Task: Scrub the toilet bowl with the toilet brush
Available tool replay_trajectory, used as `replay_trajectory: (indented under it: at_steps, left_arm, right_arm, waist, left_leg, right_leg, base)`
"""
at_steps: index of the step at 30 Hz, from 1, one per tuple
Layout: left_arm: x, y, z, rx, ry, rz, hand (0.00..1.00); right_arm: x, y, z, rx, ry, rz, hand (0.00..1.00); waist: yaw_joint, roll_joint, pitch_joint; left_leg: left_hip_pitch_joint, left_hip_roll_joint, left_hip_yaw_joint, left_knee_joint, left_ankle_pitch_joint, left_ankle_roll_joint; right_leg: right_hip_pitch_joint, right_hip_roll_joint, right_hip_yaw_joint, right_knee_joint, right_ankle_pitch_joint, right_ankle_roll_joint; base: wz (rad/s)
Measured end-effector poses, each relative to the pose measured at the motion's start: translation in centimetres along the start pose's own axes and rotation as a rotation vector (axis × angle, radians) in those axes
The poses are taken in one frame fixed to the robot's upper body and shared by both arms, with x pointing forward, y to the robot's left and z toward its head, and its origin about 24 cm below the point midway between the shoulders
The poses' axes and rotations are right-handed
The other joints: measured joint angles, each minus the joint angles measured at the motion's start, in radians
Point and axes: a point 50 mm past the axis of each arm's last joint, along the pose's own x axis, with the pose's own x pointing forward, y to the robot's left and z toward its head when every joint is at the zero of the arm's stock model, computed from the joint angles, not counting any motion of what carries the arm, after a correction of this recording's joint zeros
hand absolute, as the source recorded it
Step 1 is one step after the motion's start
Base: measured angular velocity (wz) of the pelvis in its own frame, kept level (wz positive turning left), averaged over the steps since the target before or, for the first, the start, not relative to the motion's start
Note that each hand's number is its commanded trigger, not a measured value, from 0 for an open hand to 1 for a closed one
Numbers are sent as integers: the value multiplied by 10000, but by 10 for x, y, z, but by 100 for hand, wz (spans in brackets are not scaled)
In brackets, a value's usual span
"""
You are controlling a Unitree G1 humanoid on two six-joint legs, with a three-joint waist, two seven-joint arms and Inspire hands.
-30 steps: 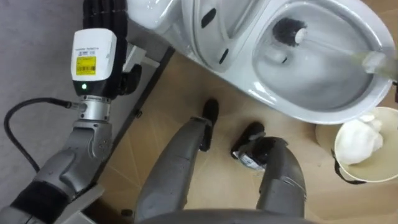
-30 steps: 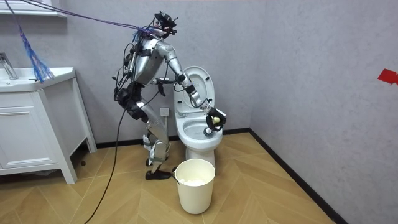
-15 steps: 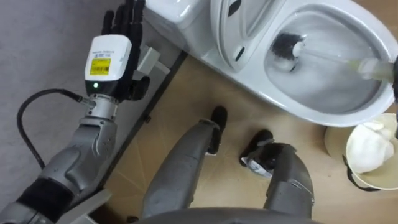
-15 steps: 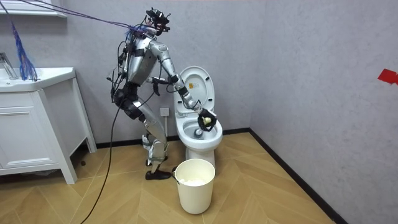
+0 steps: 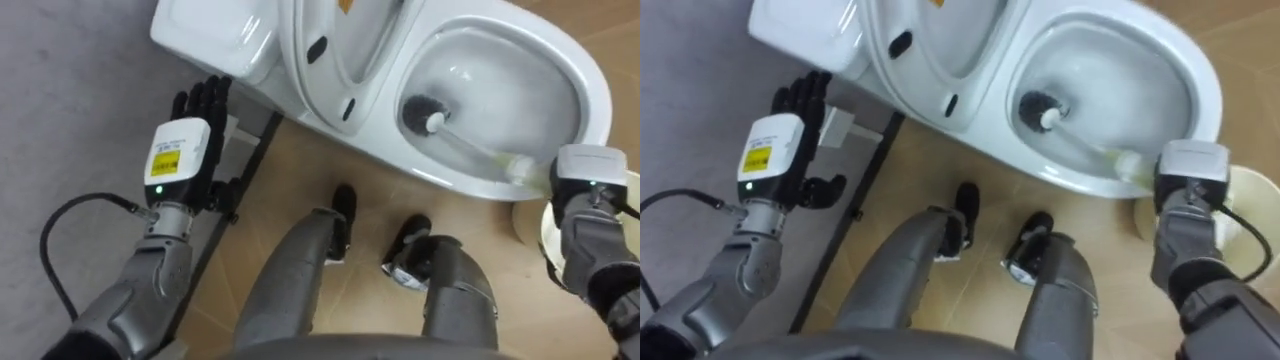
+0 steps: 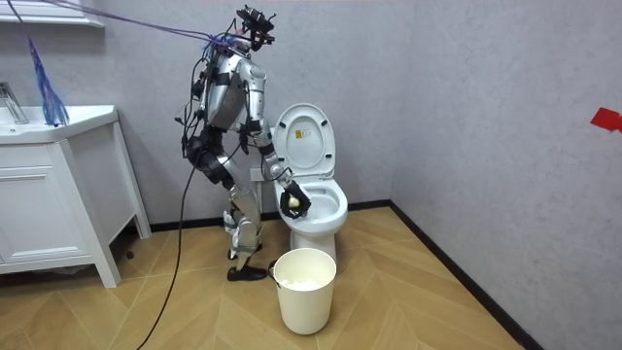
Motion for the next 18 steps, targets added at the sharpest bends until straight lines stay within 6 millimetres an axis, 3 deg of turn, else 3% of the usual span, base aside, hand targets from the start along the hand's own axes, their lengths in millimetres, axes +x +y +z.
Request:
replay_trajectory:
  at_steps: [6, 9, 11, 12, 13, 14, 16, 18]
  left_arm:
    - [2, 1, -3, -464, 365, 105, 0]
    - [13, 6, 1, -431, 23, 321, 0]
    - [23, 11, 7, -382, -329, 596, 0]
    - [28, 18, 9, -258, -652, 890, 0]
    - [32, 23, 9, -118, -815, 1038, 0]
    - [34, 25, 10, 13, -913, 1093, 0]
    - [35, 31, 9, 356, -1134, 1352, 0]
    - [35, 33, 10, 655, -1355, 1378, 0]
  right_arm:
    - [3, -1, 2, 178, 93, 147, 100]
    - [15, -15, -14, 425, 454, 205, 100]
    - [24, -28, -25, 1065, 793, 179, 100]
    - [29, -38, -31, 1729, 1088, 119, 100]
    - [34, -51, -31, 2441, 1242, -69, 100]
    - [37, -59, -31, 2801, 1276, -215, 100]
    - [47, -96, -33, 3702, 1494, -988, 100]
    - [50, -113, -44, 3688, 1710, -1422, 100]
  waist:
    - [3, 35, -19]
    - [358, -9, 12]
    - [467, -149, 103]
    - [556, -347, 219]
    - [572, -461, 286]
    - [564, -519, 317]
    - [605, -974, 338]
    - [556, -1127, 389]
  left_leg:
    - [4, 142, 55, 31, 30, -85]
    - [-49, 139, 59, 37, 41, -103]
    - [-190, 68, 76, 3, 113, -133]
    - [-313, -8, 114, -7, 183, -124]
    - [-501, -91, 96, 29, 243, -142]
    - [-596, -100, 120, 74, 261, -128]
    - [-1029, -121, 377, 87, 376, -49]
    - [-1229, -184, 347, 275, 440, -22]
  right_leg:
    - [0, 110, 19, -64, 84, -138]
    - [-83, 66, -6, 8, 98, -156]
    - [-341, -134, 9, 298, 41, -194]
    - [-603, -275, 87, 560, -21, -220]
    - [-849, -363, 104, 746, -36, -249]
    - [-970, -409, 134, 859, -50, -264]
    - [-1645, -588, 334, 1221, -84, -347]
    - [-1815, -638, 326, 1367, -92, -347]
  base:
    - [-7]
    - [-1]
    - [13]
    - [15]
    - [14]
    - [9]
    - [-2]
    - [7]
